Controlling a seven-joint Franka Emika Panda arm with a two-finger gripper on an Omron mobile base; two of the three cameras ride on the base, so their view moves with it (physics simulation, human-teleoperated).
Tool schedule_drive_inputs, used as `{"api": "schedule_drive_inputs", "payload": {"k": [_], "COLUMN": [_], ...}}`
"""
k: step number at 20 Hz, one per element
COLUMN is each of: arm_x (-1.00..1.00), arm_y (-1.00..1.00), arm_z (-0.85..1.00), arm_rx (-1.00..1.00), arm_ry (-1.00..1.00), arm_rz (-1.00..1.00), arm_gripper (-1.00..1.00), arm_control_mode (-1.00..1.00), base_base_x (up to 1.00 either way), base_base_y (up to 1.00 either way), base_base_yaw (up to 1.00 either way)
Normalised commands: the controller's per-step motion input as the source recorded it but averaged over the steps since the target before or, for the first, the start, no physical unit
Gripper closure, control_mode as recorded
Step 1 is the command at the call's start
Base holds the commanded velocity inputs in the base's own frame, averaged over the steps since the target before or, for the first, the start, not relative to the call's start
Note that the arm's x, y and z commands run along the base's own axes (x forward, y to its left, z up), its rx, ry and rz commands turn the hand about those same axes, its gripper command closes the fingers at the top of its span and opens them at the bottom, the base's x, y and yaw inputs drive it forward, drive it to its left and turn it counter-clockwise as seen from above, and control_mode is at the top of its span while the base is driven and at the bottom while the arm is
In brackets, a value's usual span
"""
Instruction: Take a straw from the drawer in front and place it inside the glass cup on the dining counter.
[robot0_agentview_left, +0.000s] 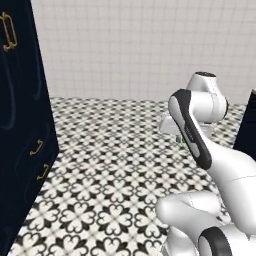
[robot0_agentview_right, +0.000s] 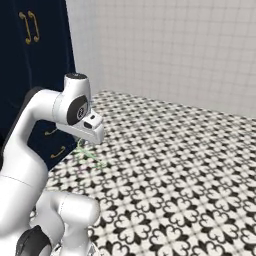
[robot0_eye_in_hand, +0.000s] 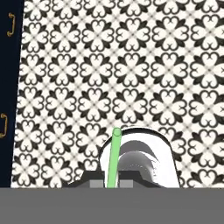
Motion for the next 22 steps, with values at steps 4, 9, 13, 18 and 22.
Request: {"api": "schedule_drive_inputs", "payload": {"k": [4,9,13,18,22], "arm_x": [0.0,0.0,0.0,0.0,0.0], "arm_y": [0.0,0.0,0.0,0.0,0.0], "arm_z": [0.0,0.0,0.0,0.0,0.0], "arm_rx": [0.0,0.0,0.0,0.0,0.0], "arm_ry": [0.0,0.0,0.0,0.0,0.0], "arm_rz": [0.0,0.0,0.0,0.0,0.0], "arm_gripper": [1.0,1.0,1.0,1.0,1.0], "arm_control_mode": [1.0,1.0,1.0,1.0,1.0], "base_base_x": [1.0,1.0,1.0,1.0,1.0], "base_base_y": [-0.04,0.0,0.0,0.06,0.23], "base_base_yaw": [-0.4,-0.45,-0.46,-0.47,-0.47]}}
